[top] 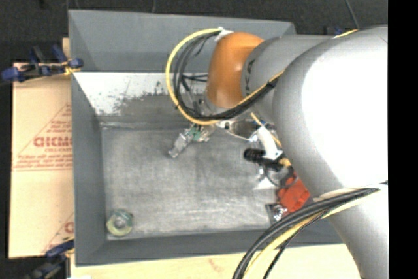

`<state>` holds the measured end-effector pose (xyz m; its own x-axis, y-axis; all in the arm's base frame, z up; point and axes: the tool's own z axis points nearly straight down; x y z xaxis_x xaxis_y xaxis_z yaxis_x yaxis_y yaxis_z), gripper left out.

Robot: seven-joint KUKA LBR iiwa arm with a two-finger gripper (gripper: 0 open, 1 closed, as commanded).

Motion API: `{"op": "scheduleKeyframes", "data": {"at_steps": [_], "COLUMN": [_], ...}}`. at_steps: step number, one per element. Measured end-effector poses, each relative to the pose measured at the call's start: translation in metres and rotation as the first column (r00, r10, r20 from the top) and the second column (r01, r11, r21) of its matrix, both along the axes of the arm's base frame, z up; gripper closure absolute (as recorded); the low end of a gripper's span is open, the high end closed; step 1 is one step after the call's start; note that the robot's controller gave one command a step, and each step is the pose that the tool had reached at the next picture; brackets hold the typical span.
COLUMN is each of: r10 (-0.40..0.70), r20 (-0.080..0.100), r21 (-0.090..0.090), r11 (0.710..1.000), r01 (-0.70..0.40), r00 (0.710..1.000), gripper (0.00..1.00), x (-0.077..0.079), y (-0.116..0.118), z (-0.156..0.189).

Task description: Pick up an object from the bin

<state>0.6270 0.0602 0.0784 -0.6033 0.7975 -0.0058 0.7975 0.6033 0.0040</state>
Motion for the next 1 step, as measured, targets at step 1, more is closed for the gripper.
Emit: {"op": "scheduleKeyframes", "data": {"at_steps": [1], "r10": [0.197], "r20": [0.002], "r21": [-0.003], "r11": [0.98], "r01": [-0.197], "r00": [0.98], "gripper": [0.0], "x": [0.0118], "y": [-0.0038], "z": [-0.0019]}}
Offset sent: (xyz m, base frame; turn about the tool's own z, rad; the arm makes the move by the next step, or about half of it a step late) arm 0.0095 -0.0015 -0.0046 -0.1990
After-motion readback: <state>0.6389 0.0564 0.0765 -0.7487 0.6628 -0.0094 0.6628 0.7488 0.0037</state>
